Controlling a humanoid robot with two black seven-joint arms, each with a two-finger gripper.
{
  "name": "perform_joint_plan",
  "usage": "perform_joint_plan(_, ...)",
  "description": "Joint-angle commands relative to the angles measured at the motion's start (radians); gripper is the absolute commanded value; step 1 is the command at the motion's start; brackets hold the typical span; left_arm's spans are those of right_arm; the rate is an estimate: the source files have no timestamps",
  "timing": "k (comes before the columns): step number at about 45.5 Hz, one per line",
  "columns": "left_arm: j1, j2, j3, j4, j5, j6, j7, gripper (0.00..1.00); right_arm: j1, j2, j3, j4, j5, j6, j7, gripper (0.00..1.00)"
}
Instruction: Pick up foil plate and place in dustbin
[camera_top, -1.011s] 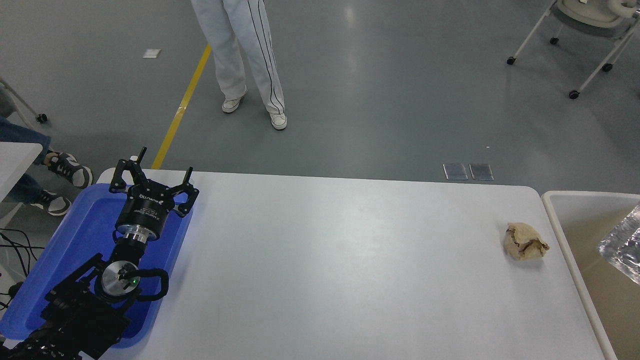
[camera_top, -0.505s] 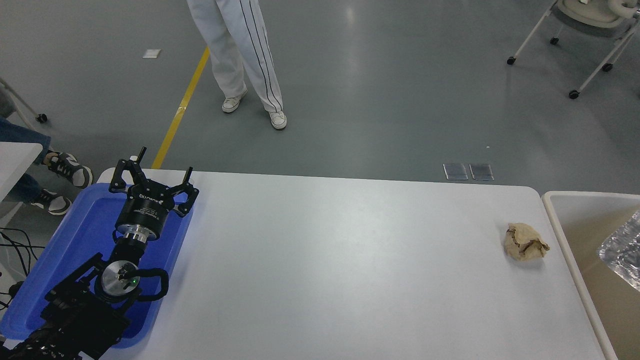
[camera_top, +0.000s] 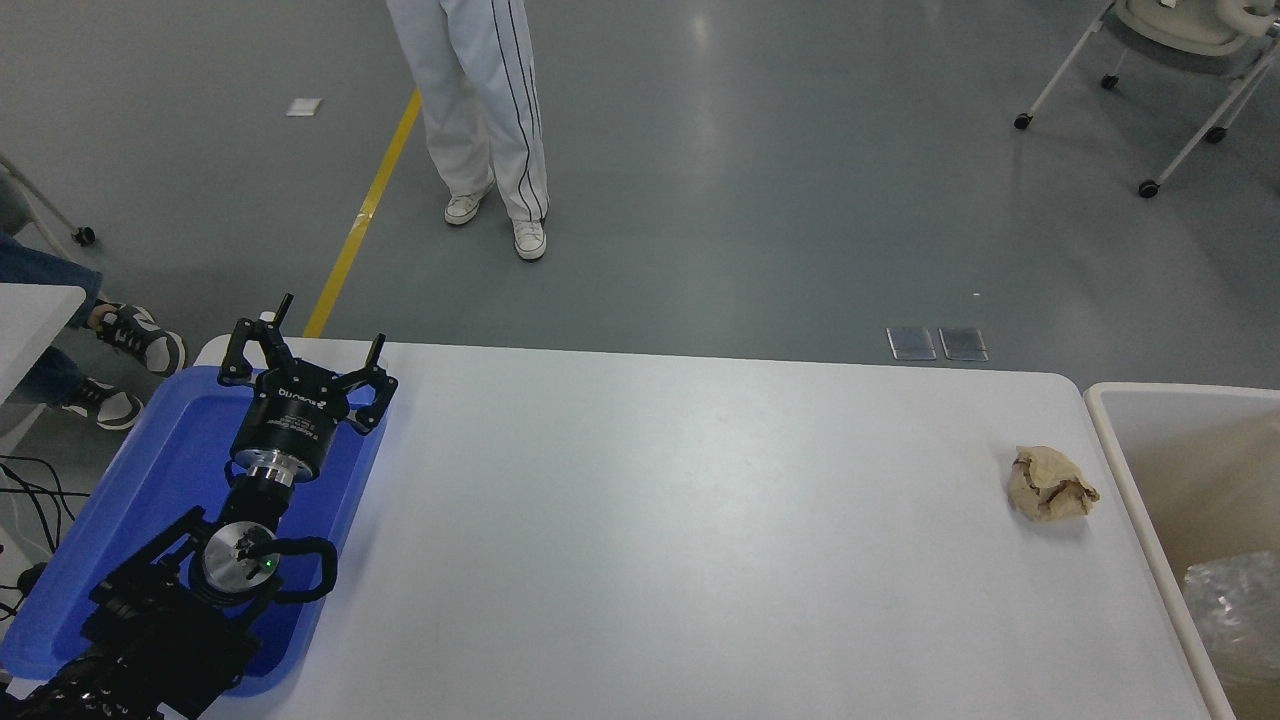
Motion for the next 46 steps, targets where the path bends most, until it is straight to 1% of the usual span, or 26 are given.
perform_joint_plan(1, 0.000, 0.000, 0.001, 0.000, 0.001, 0.000, 0.000, 1.00, -0.004, 0.007, 0.000, -0.003, 0.004, -0.016, 0.000, 1.00)
perform_joint_plan(12, 0.000, 0.000, 0.001, 0.000, 0.000, 0.000, 0.000, 1.00, -0.004, 0.023, 0.000, 0.002, 0.004, -0.014, 0.000, 1.00)
perform_joint_plan(19, 0.000, 0.000, 0.000, 0.000, 0.000, 0.000, 0.000, 1.00, 0.023, 0.008, 0.001, 0.068, 0.004, 0.009, -0.001, 1.00)
perform_joint_plan(23, 0.000, 0.000, 0.000, 0.000, 0.000, 0.000, 0.000, 1.00, 0.054, -0.050, -0.004, 0.141, -0.003, 0.015, -0.001, 1.00)
perform_joint_plan(30, 0.000, 0.000, 0.000, 0.000, 0.000, 0.000, 0.000, 1.00, 0.155, -0.154, -0.036, 0.367, -0.019, 0.021, -0.001, 1.00)
perform_joint_plan(38, 0.000, 0.000, 0.000, 0.000, 0.000, 0.000, 0.000, 1.00, 0.312, -0.205, -0.204, 0.539, -0.007, 0.021, -0.001, 1.00)
perform_joint_plan(46, 0.000, 0.000, 0.000, 0.000, 0.000, 0.000, 0.000, 1.00, 0.571, -0.213, -0.508, 0.757, -0.002, 0.068, 0.000, 1.00)
